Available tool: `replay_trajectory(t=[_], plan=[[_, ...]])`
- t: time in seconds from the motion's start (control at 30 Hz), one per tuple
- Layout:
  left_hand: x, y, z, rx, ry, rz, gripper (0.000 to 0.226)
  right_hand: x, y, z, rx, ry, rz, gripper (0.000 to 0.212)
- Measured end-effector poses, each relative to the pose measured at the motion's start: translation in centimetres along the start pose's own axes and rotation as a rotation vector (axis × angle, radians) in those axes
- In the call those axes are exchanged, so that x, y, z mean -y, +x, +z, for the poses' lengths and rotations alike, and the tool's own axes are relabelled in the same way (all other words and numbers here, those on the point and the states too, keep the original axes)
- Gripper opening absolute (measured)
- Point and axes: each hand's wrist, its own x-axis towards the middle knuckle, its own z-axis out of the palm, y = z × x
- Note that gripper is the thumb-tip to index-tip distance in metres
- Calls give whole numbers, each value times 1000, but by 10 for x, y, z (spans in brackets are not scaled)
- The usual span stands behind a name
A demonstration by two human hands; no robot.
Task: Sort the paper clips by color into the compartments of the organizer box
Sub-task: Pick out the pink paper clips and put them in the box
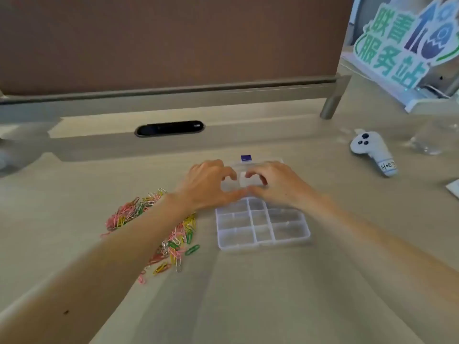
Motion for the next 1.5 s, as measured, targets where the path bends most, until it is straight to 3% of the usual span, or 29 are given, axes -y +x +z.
replay_trajectory(t=[0.13, 0.27, 0.57, 0.77, 0.9, 0.97, 1.07, 1.2, 1.5], plan=[[-5, -19, 9, -50, -33, 33, 72, -1, -24, 12, -54, -64, -30, 36], [-12, -60, 19, 9, -12, 52, 76, 3, -68, 24, -66, -130, -10, 62], [-23, -123, 15, 107, 47, 31, 67, 29, -131, 35, -2, -88, 21, 55], [-13, -106, 14, 98, -31, 9, 60, 23, -107, 25, 14, -160, 19, 57], [7, -92, -3, -18, -156, 6, 40, 25, -83, 11, 21, -199, -32, 43], [22, -88, -15, -89, -138, -27, 27, 30, -73, 9, -11, -159, -74, 38], [44, -89, -29, -69, -66, -109, 16, 46, -57, 9, -31, -81, -124, 32], [63, -89, -34, -5, -16, -156, 13, 68, -30, 15, 15, -64, -182, 22], [78, -75, -36, 86, 6, -140, 21, 108, 18, 42, 29, -63, -186, 24]])
